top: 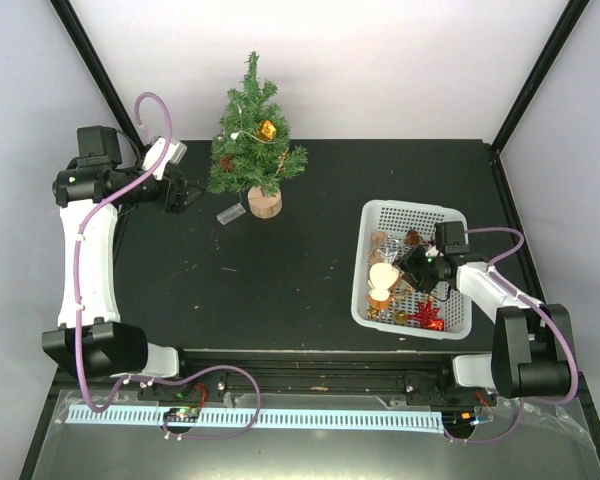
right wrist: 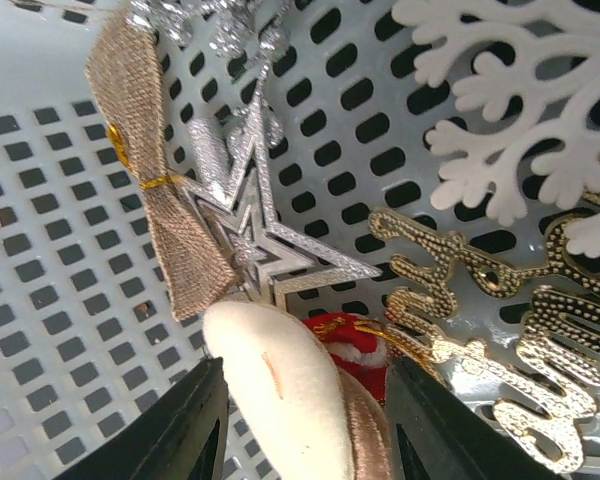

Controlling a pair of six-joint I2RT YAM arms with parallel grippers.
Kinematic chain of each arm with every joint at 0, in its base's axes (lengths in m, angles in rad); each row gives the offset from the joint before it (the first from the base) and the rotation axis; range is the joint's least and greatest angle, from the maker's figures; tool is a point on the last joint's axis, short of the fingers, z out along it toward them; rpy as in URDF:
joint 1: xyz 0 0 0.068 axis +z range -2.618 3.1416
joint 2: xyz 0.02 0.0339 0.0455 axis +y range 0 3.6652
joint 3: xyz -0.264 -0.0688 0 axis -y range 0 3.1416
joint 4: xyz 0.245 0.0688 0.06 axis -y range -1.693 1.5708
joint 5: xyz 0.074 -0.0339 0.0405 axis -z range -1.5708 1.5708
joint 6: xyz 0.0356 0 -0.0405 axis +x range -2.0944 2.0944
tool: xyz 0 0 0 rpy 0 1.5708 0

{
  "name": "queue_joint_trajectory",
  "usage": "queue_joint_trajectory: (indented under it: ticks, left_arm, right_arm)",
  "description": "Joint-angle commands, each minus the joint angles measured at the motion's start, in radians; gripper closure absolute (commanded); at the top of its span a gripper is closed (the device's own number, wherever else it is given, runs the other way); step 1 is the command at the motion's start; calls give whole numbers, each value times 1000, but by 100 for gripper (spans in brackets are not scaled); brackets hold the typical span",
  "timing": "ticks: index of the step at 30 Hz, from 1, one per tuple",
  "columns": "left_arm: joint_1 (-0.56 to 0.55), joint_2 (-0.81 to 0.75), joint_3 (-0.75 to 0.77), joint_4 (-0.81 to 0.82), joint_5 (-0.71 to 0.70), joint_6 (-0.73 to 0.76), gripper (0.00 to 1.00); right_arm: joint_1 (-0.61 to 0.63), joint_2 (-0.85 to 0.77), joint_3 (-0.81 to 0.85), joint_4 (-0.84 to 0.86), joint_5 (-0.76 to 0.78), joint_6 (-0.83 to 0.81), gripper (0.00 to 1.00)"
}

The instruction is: Decorate the small christmas tree

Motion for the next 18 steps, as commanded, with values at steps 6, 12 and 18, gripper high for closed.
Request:
queue_joint_trajectory:
  ticks: [6,12,18]
  left_arm:
    - [6,-37,-9,-27,50,22,26]
    - [6,-49,-35,-24,54,22,26]
    - [6,-58,-57,-29,50,27,25]
  right_arm:
    - [-4,77,-23,45,-96,-40,71]
    - [-4,74,4,33,-106,-69,92]
    - [-6,-3,134,-110,3,-136,99]
